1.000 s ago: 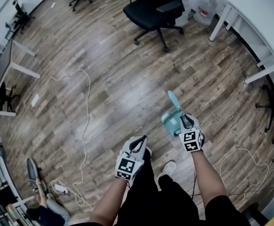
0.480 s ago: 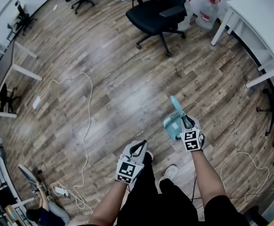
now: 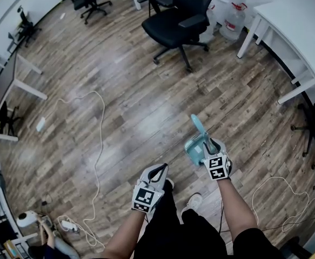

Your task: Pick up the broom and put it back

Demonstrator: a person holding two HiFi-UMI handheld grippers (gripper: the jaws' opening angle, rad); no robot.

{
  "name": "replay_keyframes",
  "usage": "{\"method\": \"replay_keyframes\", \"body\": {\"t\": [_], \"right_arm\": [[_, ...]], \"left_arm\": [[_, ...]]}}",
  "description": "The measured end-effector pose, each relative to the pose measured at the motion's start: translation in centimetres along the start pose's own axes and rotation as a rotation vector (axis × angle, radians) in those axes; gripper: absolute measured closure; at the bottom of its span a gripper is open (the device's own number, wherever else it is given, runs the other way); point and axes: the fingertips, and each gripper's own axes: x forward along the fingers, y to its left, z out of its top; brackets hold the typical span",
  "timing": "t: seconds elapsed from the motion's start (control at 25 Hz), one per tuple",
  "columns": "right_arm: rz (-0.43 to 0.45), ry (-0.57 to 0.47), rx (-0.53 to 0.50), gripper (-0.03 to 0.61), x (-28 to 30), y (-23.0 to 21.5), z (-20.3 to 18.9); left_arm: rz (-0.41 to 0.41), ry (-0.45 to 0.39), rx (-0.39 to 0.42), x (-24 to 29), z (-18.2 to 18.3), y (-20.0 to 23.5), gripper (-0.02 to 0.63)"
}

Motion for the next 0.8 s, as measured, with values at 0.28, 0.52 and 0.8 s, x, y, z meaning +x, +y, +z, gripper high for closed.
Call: {"method": "replay_keyframes", "body": {"t": [0.28,0.52,0.8], "right_arm": [[0.022,-0.155,0.027,0.442,-6.3,2.1,2.9],[0.013,-0.308,0.013,0.518,-13.6,2.5,5.9],[-0.045,-0.408,0.047,0.577,-20.2,0.9,7.9]], "left_arm": [[-0.011,-0.09,-0.012,-0.2,2.8,-2.1,0.594],[-0.016,-0.127,0.024,-0.5,4.9,-4.2,0.594],[-0.047,-0.162,0.051,-0.3,7.2,-6.8,0.594]]}}
